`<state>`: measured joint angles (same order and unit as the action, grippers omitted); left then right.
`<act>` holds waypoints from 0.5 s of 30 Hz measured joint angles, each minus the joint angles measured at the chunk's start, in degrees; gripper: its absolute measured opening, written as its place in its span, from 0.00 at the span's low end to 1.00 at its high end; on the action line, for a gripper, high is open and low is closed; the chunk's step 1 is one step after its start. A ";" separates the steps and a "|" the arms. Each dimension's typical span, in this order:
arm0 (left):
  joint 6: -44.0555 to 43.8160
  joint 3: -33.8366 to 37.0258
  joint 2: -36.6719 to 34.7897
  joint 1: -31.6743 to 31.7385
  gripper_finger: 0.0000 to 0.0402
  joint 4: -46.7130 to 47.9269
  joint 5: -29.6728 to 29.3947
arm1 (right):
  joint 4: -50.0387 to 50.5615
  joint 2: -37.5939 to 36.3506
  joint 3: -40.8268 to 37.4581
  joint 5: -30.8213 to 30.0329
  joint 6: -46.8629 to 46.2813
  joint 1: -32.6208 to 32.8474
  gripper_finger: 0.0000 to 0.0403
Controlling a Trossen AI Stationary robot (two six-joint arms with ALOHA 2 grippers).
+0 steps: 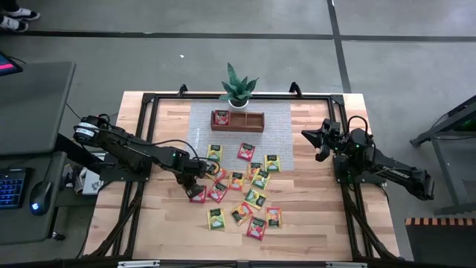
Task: Pick & Place Tea
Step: Put the red tea bag into the left section of the wooden organizer
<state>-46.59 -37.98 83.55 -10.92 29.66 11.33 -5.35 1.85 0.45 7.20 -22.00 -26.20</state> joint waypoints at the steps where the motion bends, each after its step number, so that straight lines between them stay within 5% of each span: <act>1: 0.05 0.00 0.00 0.00 0.01 0.10 -0.21 | 0.00 0.00 0.00 0.00 0.00 -0.01 0.03; 15: 1.32 -0.02 -2.68 -0.02 0.00 1.51 -1.22 | -0.01 0.00 0.01 0.00 0.00 -0.01 0.03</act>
<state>-45.28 -38.00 80.87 -10.94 31.17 10.11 -5.36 1.85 0.47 7.20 -22.00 -26.21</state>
